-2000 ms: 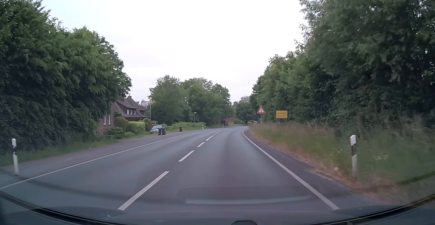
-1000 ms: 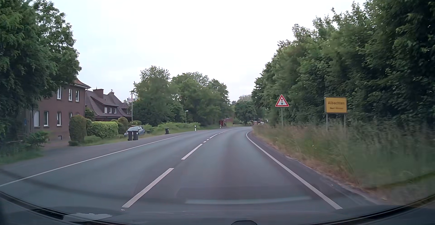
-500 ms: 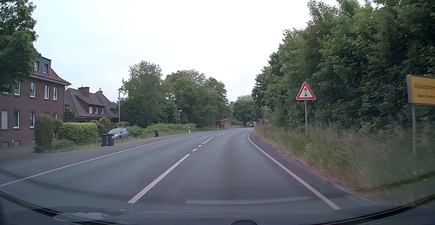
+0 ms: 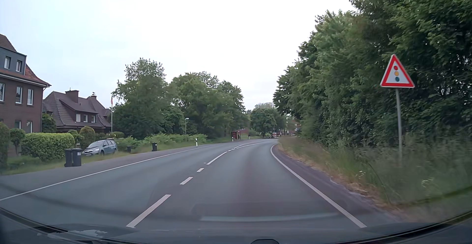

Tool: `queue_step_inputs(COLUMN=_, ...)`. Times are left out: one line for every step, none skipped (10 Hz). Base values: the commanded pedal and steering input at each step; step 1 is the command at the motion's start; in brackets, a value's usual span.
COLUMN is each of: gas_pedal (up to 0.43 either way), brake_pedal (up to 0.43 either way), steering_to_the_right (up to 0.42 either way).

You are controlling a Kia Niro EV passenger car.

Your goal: Follow the waypoints while adhering to traffic rules and regulations

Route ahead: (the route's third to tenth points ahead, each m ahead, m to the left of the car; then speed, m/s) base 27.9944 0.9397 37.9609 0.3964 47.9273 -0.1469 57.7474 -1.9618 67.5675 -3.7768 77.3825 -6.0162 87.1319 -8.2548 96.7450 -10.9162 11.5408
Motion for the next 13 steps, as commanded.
queue_step_inputs(gas_pedal=0.169, brake_pedal=0.0, steering_to_the_right=0.006)
queue_step_inputs(gas_pedal=0.169, brake_pedal=0.0, steering_to_the_right=0.006)
queue_step_inputs(gas_pedal=0.169, brake_pedal=0.0, steering_to_the_right=0.006)
queue_step_inputs(gas_pedal=0.169, brake_pedal=0.0, steering_to_the_right=0.006)
queue_step_inputs(gas_pedal=0.169, brake_pedal=0.0, steering_to_the_right=0.006)
queue_step_inputs(gas_pedal=0.169, brake_pedal=0.0, steering_to_the_right=0.006)
queue_step_inputs(gas_pedal=0.157, brake_pedal=0.0, steering_to_the_right=0.006)
queue_step_inputs(gas_pedal=0.157, brake_pedal=0.0, steering_to_the_right=0.006)
queue_step_inputs(gas_pedal=0.15, brake_pedal=0.0, steering_to_the_right=0.006)
queue_step_inputs(gas_pedal=0.15, brake_pedal=0.0, steering_to_the_right=0.006)
queue_step_inputs(gas_pedal=0.15, brake_pedal=0.0, steering_to_the_right=0.008)
queue_step_inputs(gas_pedal=0.15, brake_pedal=0.0, steering_to_the_right=0.008)
queue_step_inputs(gas_pedal=0.15, brake_pedal=0.0, steering_to_the_right=0.008)
